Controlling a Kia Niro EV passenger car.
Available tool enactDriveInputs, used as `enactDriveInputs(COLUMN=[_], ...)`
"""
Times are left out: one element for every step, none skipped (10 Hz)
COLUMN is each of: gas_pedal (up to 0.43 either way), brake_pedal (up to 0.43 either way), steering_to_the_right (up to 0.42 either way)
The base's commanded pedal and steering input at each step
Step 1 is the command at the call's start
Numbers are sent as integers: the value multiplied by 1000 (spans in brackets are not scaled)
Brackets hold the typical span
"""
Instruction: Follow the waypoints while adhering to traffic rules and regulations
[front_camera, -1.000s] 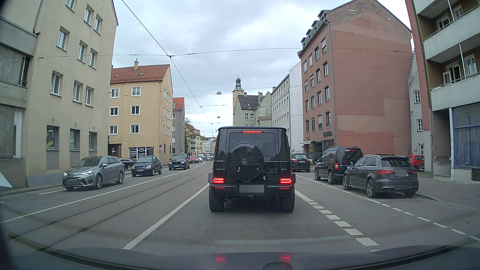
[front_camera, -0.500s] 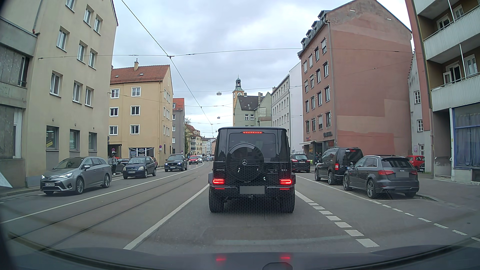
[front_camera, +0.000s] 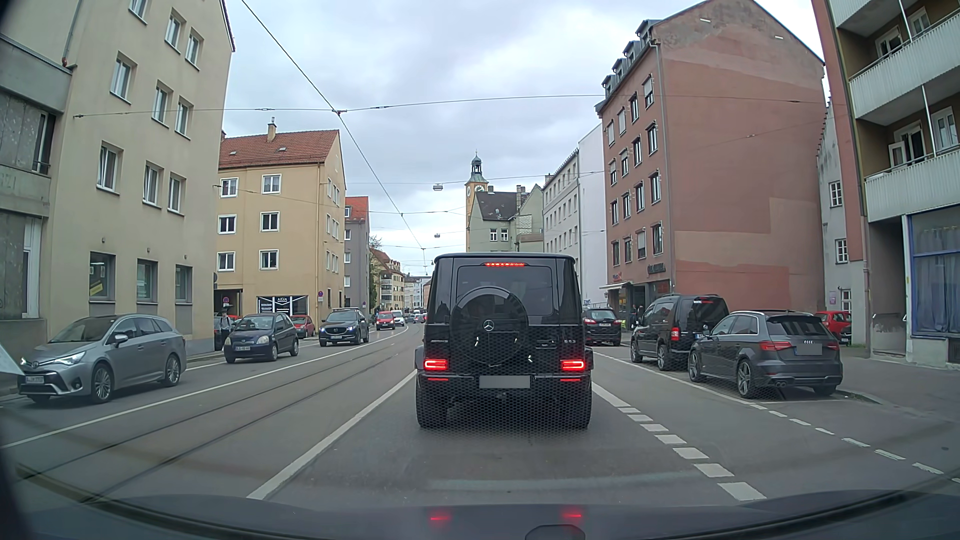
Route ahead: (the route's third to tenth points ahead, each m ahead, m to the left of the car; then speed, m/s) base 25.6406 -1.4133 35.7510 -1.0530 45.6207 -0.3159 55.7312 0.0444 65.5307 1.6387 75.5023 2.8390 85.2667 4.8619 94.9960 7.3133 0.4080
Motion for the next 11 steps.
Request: enactDriveInputs(gas_pedal=[0, 0, 0, 0, 0, 0, 0, 0, 0, 0, 0], brake_pedal=[146, 152, 159, 159, 159, 165, 159, 165, 159, 165, 159], steering_to_the_right=[-11, -11, -11, -11, -11, -11, -11, -11, -11, -11, -11])
